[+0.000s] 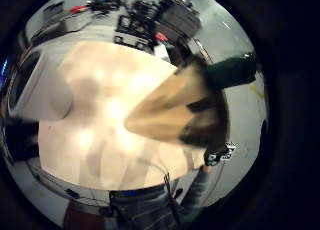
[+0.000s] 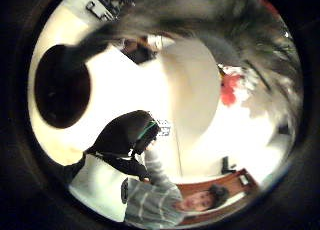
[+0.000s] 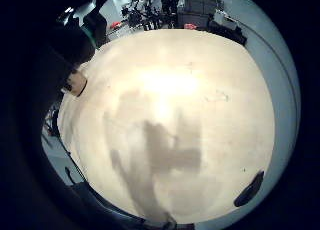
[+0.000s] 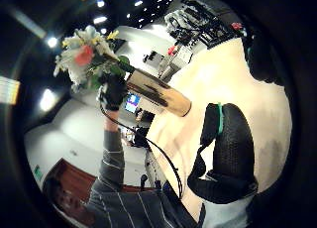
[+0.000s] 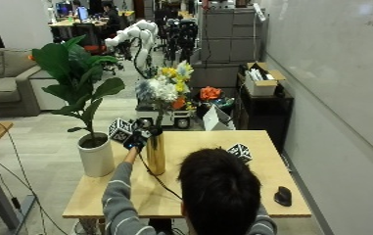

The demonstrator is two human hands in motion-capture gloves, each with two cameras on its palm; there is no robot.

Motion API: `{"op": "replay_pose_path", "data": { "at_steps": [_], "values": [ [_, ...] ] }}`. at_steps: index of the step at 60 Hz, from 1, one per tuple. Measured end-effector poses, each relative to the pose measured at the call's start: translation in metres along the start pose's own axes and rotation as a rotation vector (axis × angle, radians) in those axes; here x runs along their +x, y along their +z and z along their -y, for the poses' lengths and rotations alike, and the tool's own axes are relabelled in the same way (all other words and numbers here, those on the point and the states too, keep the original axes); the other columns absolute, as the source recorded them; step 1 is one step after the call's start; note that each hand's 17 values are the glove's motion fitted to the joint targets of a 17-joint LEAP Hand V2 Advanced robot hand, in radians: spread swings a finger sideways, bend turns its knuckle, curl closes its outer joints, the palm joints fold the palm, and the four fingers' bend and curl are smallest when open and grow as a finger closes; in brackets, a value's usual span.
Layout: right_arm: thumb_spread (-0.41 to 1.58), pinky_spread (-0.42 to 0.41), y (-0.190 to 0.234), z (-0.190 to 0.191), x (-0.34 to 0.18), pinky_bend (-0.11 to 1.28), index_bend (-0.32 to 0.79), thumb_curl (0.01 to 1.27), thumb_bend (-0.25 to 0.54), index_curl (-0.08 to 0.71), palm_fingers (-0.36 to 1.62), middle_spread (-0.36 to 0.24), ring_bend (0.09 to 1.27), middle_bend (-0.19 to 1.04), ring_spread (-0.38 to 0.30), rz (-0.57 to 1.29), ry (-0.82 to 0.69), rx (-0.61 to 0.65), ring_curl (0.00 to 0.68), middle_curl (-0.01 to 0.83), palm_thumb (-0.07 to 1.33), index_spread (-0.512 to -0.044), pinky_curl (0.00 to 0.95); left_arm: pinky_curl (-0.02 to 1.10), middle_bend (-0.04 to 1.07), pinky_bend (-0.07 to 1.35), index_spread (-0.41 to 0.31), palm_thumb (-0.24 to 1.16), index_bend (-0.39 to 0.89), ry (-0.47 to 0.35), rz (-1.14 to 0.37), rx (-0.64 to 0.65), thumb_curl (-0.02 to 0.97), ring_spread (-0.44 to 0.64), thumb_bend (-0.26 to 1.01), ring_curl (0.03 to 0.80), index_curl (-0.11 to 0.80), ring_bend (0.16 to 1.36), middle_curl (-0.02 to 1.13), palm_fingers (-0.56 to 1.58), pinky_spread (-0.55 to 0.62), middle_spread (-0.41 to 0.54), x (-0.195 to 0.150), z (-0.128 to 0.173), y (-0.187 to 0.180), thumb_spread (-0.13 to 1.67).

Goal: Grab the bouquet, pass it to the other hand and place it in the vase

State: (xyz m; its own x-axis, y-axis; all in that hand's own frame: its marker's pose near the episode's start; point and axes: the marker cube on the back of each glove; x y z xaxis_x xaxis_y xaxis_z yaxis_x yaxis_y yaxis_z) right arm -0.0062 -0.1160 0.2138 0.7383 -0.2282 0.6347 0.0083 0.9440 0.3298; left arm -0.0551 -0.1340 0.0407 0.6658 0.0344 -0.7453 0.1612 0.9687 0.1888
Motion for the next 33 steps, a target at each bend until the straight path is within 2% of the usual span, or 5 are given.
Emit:
{"op": "replay_pose_path", "data": {
  "at_steps": [6, 11, 16, 22, 33],
  "values": [
    [1.26, 0.095, -0.002, -0.005, 0.014, 0.16, 0.18, 0.49, -0.007, 0.398, 0.94, -0.040, 0.32, 0.26, -0.108, -0.002, 0.020, 0.020, 0.399, 0.462, 0.80, -0.186, 0.295, 0.33, 0.20, 0.36, 0.118, 0.31, 0.03, -0.045, -0.028, -0.149, 0.371, 0.31, -0.05, 0.308, 0.324, 0.55, 0.35, -0.26, 0.34, 0.257, -0.013, -0.059, -0.018, 0.89],
    [1.26, 0.095, -0.008, -0.005, 0.021, 0.16, 0.17, 0.49, -0.008, 0.404, 0.94, -0.040, 0.30, 0.25, -0.108, 0.004, -0.027, 0.076, 0.401, 0.464, 0.81, -0.180, 0.291, 0.31, 0.17, 0.35, 0.152, 0.30, 0.04, 0.087, -0.012, -0.040, 0.364, 0.40, -0.04, 0.285, 0.268, 0.53, 0.31, -0.23, 0.42, 0.337, -0.006, -0.062, -0.016, 0.87],
    [1.26, 0.095, -0.013, -0.009, 0.031, 0.16, 0.17, 0.49, -0.010, 0.408, 0.94, -0.040, 0.30, 0.25, -0.109, -0.009, -0.016, 0.094, 0.403, 0.466, 0.82, -0.177, 0.284, 0.30, 0.14, 0.32, 0.060, 0.24, 0.14, 0.243, 0.166, 0.014, 0.345, 0.41, -0.05, 0.275, 0.265, 0.51, 0.30, -0.15, 0.46, 0.248, 0.022, -0.055, 0.002, 0.89],
    [1.26, 0.094, -0.015, -0.017, 0.035, 0.16, 0.17, 0.50, -0.011, 0.413, 0.94, -0.040, 0.29, 0.24, -0.109, 0.020, -0.015, 0.088, 0.404, 0.466, 0.82, -0.176, 0.279, 0.30, 0.15, 0.31, 0.009, 0.22, 0.16, 0.265, 0.294, -0.030, 0.333, 0.38, -0.04, 0.268, 0.277, 0.48, 0.28, -0.08, 0.47, 0.162, 0.053, -0.051, 0.031, 0.93],
    [1.26, 0.095, -0.020, -0.031, 0.046, 0.16, 0.17, 0.50, -0.009, 0.420, 0.95, -0.040, 0.27, 0.23, -0.110, -0.018, -0.008, 0.073, 0.409, 0.468, 0.82, -0.176, 0.272, 0.27, 0.24, 0.20, -0.021, 0.16, 0.25, 0.121, 0.409, -0.221, 0.312, 0.35, -0.03, 0.241, 0.332, 0.39, 0.31, 0.06, 0.48, 0.052, 0.055, -0.050, 0.060, 0.98]
  ]
}}
